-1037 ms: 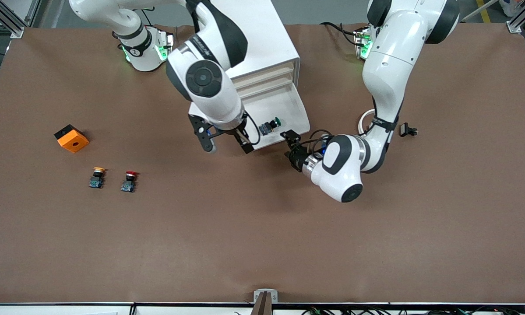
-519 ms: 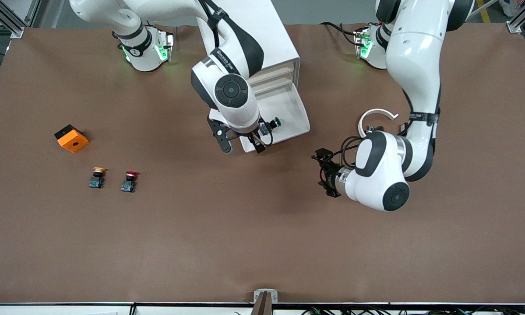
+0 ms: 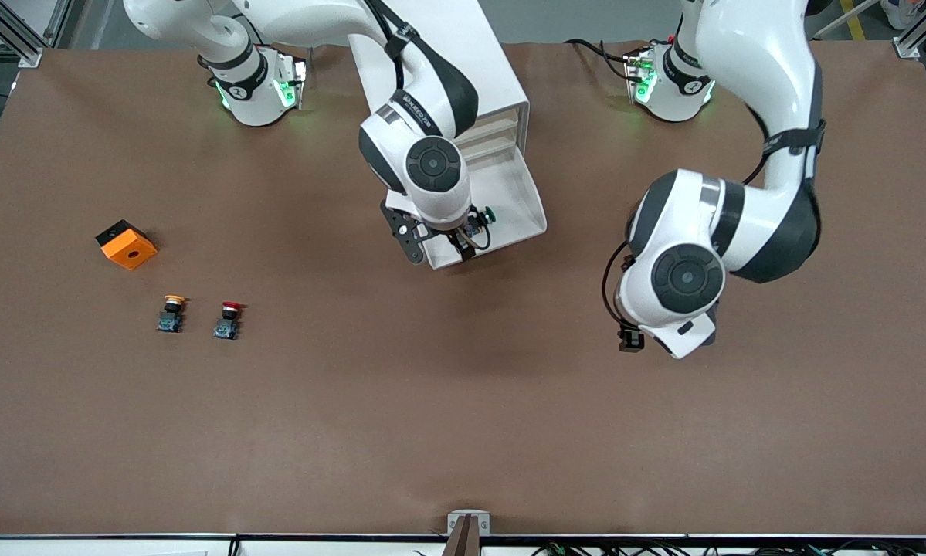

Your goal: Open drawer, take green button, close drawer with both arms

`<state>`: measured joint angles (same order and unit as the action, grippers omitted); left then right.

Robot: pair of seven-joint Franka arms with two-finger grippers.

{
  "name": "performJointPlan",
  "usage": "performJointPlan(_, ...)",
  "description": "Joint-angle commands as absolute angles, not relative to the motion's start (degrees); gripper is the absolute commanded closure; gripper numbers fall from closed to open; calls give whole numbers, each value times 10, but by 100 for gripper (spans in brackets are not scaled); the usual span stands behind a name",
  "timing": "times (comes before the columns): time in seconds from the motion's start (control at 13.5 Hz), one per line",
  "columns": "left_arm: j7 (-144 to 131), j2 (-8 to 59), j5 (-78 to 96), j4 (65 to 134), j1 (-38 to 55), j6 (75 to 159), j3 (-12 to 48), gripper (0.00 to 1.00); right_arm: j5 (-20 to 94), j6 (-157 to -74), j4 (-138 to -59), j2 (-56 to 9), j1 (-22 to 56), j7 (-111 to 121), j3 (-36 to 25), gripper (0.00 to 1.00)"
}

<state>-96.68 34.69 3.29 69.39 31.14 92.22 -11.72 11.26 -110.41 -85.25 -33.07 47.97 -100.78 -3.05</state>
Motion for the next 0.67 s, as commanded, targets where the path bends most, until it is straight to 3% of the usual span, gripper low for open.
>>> performJointPlan(0.0,-851,298,17,734,306,924,-115,0,121,-1120,-854,-342,496,-1003,-34,0)
performJointPlan(0.15,-770,257,17,787,300,949,-115,0,121,-1121,-854,-347,500,-994,-34,0)
performJointPlan(0.37,-690,152,17,961,298,1075,-114,0,121,-1121,-855,-359,507,-993,-34,0)
performJointPlan(0.59,-591,119,18,1030,289,1096,-113,0,121,-1125,-855,-366,510,-993,-34,0)
